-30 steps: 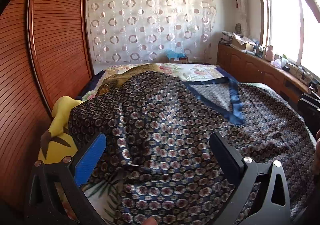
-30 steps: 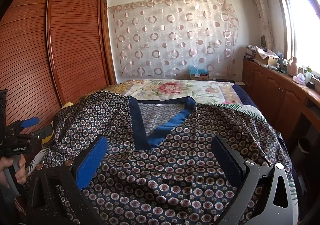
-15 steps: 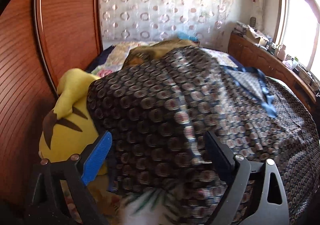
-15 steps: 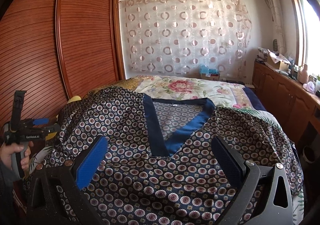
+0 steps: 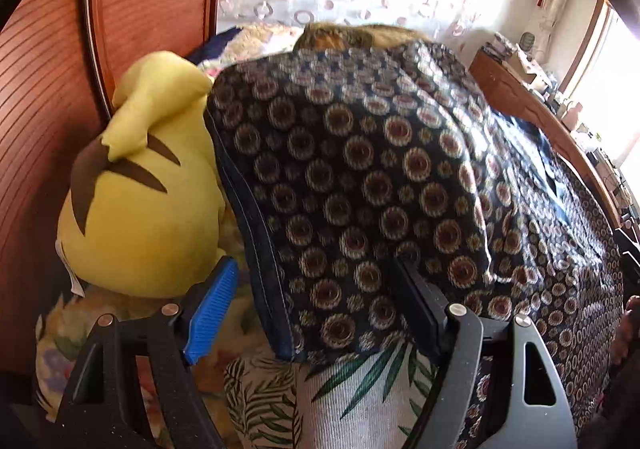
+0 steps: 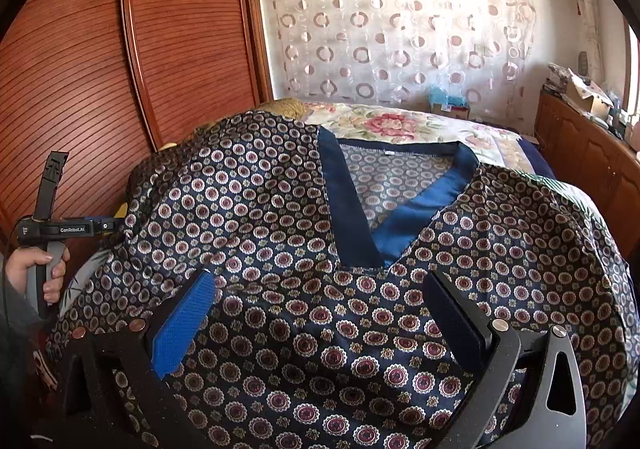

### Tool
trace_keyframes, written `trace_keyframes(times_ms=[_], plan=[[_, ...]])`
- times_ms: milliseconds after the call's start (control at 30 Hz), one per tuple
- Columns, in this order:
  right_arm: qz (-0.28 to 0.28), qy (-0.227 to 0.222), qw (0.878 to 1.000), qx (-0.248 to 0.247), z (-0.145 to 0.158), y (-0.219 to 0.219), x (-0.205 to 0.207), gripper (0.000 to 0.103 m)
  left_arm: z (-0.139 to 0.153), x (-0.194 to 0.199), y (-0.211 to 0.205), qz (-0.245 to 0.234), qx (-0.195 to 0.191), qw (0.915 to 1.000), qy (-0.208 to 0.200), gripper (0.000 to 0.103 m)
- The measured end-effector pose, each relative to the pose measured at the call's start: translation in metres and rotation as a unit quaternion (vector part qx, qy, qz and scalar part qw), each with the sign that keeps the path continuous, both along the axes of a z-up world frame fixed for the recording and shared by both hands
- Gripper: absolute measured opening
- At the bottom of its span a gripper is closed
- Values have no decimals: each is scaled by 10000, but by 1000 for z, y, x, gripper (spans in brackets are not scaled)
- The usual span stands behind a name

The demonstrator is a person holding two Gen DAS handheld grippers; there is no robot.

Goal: Fold small clothes

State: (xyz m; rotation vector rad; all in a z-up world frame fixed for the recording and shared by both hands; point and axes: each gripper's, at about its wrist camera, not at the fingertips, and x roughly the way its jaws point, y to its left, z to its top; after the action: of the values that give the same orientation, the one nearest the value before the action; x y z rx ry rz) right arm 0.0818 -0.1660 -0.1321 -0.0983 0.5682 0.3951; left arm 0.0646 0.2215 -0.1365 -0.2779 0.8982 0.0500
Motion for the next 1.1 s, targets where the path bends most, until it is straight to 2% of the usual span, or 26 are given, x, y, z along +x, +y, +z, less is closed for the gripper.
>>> trace_keyframes(times_ms=[133,200,233,267,333,400,433,467,633,800,1033,1100], plan=[[10,-31,10000,-36,1,2,1,103,-4,-3,4,-16,-358,9994,32,76],[6,-62,10000,-65,1,4,0,103,-4,-6,4,-144,-640,9978,-51,56],[8,-76,9999,-77,0,4,-1,103,-5,-7,5,-165,-690,9975,-77,51],[9,-87,9999,-80,-3,7,-1,103,-3,-9,3,-191,-696,9973,-121,42],[10,-67,9999,-90,-8,11,1,103,1,-12,-2,-245,-559,9980,-155,32],[7,-43,10000,-87,-10,11,1,103,8,-13,-9,-199,-134,9995,-182,14],[4,-35,10000,-81,-11,11,1,103,14,-14,-14,-172,161,9995,-215,11],[-1,-37,10000,-76,-11,11,0,103,19,-16,-17,-167,292,9990,-286,7],[-36,-47,10000,-77,-10,6,-2,103,58,-21,-33,-289,573,9944,-845,5],[-172,-65,9998,-22,-10,-8,-4,103,97,-7,-61,-705,671,9875,-1241,5],[-385,-35,9992,70,-10,-27,-8,103,115,9,-119,-1329,918,9769,-1398,5],[-394,-26,9992,77,-10,-29,-9,103,116,8,-124,-1398,896,9758,-1422,15]])
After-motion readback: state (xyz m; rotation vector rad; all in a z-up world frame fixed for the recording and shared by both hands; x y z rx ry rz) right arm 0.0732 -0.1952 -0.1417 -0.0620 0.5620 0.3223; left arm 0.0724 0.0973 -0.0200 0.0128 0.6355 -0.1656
